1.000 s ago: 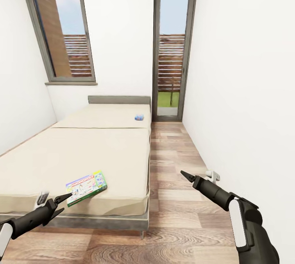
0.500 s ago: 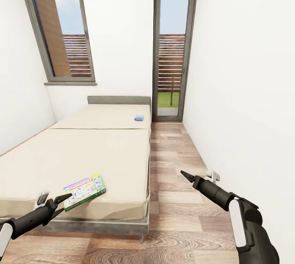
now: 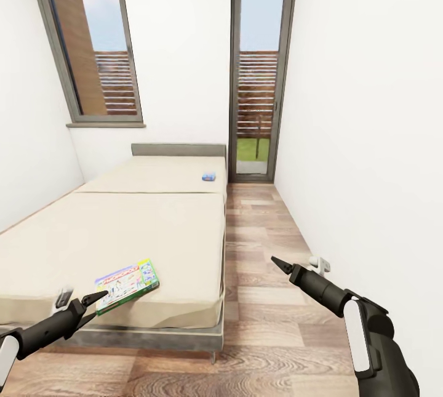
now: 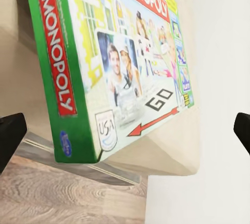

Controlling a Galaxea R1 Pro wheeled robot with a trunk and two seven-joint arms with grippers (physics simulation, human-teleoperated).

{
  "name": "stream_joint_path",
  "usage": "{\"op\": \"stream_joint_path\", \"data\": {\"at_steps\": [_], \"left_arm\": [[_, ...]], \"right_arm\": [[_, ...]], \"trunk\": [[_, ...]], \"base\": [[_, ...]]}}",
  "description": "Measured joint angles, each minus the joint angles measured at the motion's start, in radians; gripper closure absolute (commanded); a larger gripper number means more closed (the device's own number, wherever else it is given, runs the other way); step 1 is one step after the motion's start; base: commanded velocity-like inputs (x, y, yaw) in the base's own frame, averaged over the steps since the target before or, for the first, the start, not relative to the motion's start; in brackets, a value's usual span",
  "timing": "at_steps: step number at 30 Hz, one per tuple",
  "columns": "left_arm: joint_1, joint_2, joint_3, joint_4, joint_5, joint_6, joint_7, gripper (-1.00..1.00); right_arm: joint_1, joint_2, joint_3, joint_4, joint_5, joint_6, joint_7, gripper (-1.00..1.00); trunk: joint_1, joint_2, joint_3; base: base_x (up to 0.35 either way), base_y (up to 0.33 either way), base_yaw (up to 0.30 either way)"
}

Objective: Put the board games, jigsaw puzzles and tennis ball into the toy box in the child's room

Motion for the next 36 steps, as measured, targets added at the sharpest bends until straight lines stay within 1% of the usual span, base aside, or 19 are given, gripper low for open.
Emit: {"op": "stream_joint_path", "data": {"at_steps": [2,8,14,25,36], "left_arm": [[0.0,0.0,0.0,0.0,0.0,0.001,0.0,-1.0],[0.0,0.0,0.0,0.0,0.001,0.001,0.0,-1.0],[0.0,0.0,0.0,0.0,0.001,0.001,0.0,-1.0],[0.0,0.0,0.0,0.0,0.001,0.001,-0.001,-1.0],[0.0,0.0,-0.002,0.0,0.0,0.0,0.003,-1.0]], "right_arm": [[0.0,0.0,0.0,0.0,0.0,0.0,0.0,-1.0],[0.0,0.0,0.0,0.0,0.0,0.0,0.0,-1.0],[0.0,0.0,0.0,0.0,0.0,0.0,0.001,-1.0],[0.0,0.0,0.0,0.0,0.0,0.0,0.002,-1.0],[0.0,0.0,0.0,0.0,0.0,0.0,0.002,-1.0]], "trunk": [[0.008,-0.014,-0.006],[0.008,-0.014,-0.006],[0.031,-0.056,-0.025],[0.031,-0.056,-0.025],[0.031,-0.056,-0.025]], "base": [[0.0,0.0,0.0],[0.0,0.0,0.0],[0.0,0.0,0.0],[0.001,-0.002,0.0],[0.049,-0.061,0.0]]}}
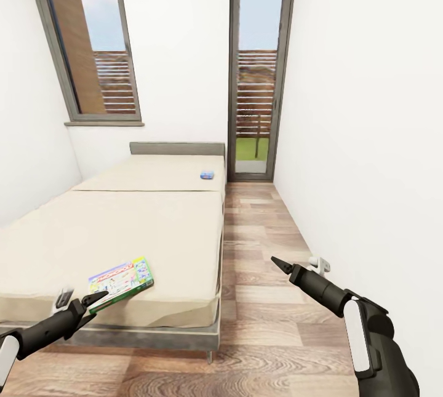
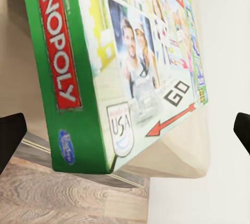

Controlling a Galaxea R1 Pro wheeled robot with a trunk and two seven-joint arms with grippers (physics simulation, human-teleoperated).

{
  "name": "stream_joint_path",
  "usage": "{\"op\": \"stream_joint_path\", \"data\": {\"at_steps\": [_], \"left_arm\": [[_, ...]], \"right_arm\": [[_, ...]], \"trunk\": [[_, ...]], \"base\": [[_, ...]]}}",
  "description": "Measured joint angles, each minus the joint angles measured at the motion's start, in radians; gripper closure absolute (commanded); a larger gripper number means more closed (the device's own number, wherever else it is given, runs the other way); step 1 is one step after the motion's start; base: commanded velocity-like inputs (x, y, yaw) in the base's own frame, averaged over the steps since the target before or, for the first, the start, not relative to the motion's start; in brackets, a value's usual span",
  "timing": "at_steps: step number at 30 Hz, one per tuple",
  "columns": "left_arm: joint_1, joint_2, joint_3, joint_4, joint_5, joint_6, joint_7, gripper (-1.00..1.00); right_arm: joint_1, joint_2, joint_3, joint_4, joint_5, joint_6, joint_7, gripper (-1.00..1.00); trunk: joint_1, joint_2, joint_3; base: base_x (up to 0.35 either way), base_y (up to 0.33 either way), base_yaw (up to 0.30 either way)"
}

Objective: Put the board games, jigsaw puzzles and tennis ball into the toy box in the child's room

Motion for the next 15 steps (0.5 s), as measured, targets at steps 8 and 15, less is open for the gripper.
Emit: {"op": "stream_joint_path", "data": {"at_steps": [8,15], "left_arm": [[0.0,0.0,0.001,0.0,0.0,0.0,-0.001,-1.0],[0.0,0.0,0.002,0.0,0.0,0.0,-0.002,-1.0]], "right_arm": [[0.0,0.0,0.0,0.0,0.0,0.0,0.0,-1.0],[0.0,0.0,0.0,0.0,0.0,0.0,0.0,-1.0]], "trunk": [[0.0,0.0,0.0],[0.0,0.0,0.0]], "base": [[0.002,-0.003,0.0],[0.028,0.008,0.0]]}}
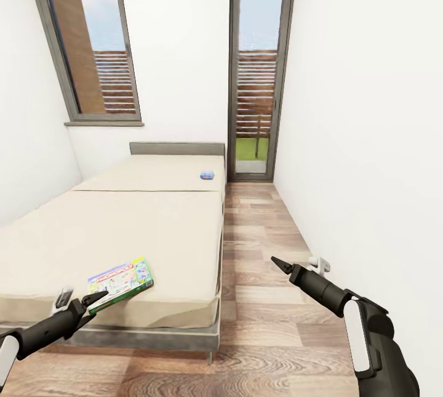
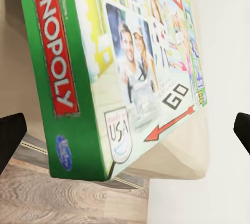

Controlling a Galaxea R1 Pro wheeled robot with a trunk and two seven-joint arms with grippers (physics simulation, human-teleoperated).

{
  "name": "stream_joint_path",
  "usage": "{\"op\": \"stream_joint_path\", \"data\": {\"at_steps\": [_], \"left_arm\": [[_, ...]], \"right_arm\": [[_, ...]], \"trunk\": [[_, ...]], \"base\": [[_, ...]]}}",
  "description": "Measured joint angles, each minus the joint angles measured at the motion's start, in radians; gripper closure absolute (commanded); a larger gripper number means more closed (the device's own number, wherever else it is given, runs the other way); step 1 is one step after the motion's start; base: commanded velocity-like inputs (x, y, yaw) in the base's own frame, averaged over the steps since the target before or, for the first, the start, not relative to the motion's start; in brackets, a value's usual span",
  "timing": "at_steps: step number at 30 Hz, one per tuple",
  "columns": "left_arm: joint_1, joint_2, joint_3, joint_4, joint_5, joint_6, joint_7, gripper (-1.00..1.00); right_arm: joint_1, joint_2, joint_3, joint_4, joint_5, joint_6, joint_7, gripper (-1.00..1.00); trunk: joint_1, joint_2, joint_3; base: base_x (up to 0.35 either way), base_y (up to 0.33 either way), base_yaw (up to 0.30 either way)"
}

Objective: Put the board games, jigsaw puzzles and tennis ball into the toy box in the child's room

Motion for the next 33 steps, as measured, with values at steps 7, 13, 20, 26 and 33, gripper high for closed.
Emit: {"op": "stream_joint_path", "data": {"at_steps": [7,13,20,26,33], "left_arm": [[0.0,0.0,0.0,0.0,0.0,-0.001,-0.001,-1.0],[0.0,0.0,0.0,0.0,0.0,-0.001,-0.001,-1.0],[0.0,0.0,0.001,0.0,0.0,-0.003,-0.002,1.0],[0.0,0.0,0.002,0.0,0.013,0.002,-0.001,1.0],[0.0,0.0,0.0,0.0,0.016,0.009,-0.003,1.0]], "right_arm": [[0.0,0.0,0.0,0.0,0.0,0.0,0.0,-1.0],[0.0,0.0,0.0,0.0,0.0,0.0,0.0,-1.0],[0.0,0.0,0.0,0.0,0.0,0.0,0.0,-1.0],[0.0,0.0,0.0,0.0,0.0,0.0,0.0,-1.0],[0.0,0.0,0.0,0.0,0.0,0.0,0.0,-1.0]], "trunk": [[0.0,0.0,0.0],[0.0,0.0,0.0],[0.0,0.0,0.0],[0.0,0.0,0.0],[-0.019,0.035,0.016]], "base": [[0.092,0.059,0.0],[0.012,0.008,0.0],[0.001,0.001,0.0],[0.0,0.0,0.0],[0.0,0.0,0.0]]}}
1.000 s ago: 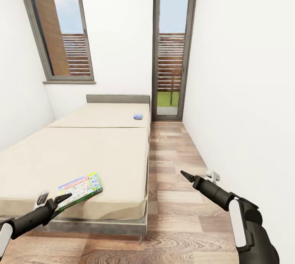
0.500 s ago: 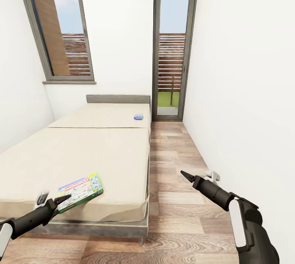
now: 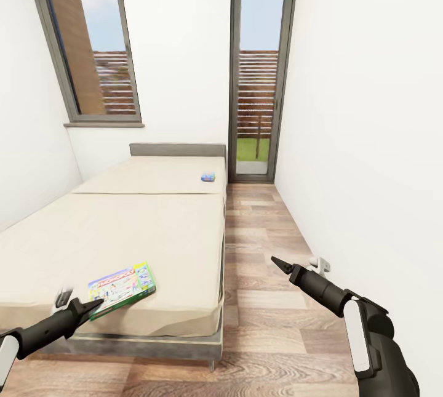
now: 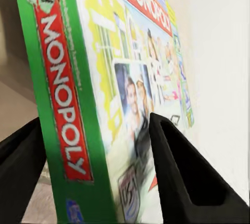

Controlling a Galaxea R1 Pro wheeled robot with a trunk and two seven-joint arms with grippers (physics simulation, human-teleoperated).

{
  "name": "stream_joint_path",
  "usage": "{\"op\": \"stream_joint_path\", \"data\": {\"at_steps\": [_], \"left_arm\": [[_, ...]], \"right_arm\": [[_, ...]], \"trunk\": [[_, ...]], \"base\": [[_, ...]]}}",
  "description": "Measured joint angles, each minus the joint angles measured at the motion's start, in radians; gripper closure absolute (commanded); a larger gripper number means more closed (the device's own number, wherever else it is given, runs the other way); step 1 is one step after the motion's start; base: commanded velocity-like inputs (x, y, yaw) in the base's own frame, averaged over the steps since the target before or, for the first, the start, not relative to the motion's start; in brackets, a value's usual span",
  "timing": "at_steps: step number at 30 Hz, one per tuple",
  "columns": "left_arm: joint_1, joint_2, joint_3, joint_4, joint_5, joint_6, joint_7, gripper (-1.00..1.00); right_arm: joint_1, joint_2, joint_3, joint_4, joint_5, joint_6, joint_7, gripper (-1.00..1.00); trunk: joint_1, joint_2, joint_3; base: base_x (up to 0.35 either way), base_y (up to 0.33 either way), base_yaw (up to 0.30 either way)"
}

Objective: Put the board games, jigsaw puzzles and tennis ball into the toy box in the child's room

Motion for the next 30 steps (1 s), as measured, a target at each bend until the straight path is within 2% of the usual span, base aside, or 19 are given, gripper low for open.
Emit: {"op": "stream_joint_path", "data": {"at_steps": [1,3,5,11,18,22,30], "left_arm": [[0.0,0.0,-0.001,0.0,0.008,0.005,-0.001,1.0],[0.0,0.0,-0.001,0.0,-0.011,-0.003,-0.001,1.0],[0.0,0.001,-0.002,0.0,-0.011,0.0,-0.001,1.0],[-0.001,0.009,-0.002,-0.005,-0.004,0.05,0.0,1.0],[-0.001,0.011,-0.002,-0.009,0.0,0.068,-0.003,1.0],[-0.002,0.016,-0.002,-0.012,0.001,0.083,-0.033,1.0],[-0.003,0.051,-0.001,-0.013,0.002,0.102,-0.106,1.0]], "right_arm": [[0.0,0.0,0.0,0.0,0.0,0.0,0.0,-1.0],[0.0,0.0,0.0,0.0,0.0,0.0,0.0,-1.0],[0.0,0.0,0.0,0.0,0.0,0.0,0.0,-1.0],[0.0,0.0,0.0,0.0,0.0,0.0,0.0,-1.0],[0.0,0.0,0.0,0.0,0.0,0.0,0.0,-1.0],[0.0,0.0,0.0,0.0,0.0,0.0,0.0,-1.0],[0.0,0.0,0.0,0.001,0.0,0.0,0.0,-1.0]], "trunk": [[-0.004,0.007,0.003],[-0.011,0.021,0.009],[-0.019,0.035,0.016],[-0.042,0.077,0.034],[-0.069,0.126,0.056],[-0.084,0.154,0.069],[-0.115,0.21,0.094]], "base": [[0.0,0.0,0.0],[0.0,0.0,0.0],[0.0,0.0,0.0],[0.0,0.0,0.0],[0.0,0.0,0.0],[0.0,0.0,0.0],[0.0,0.0,0.0]]}}
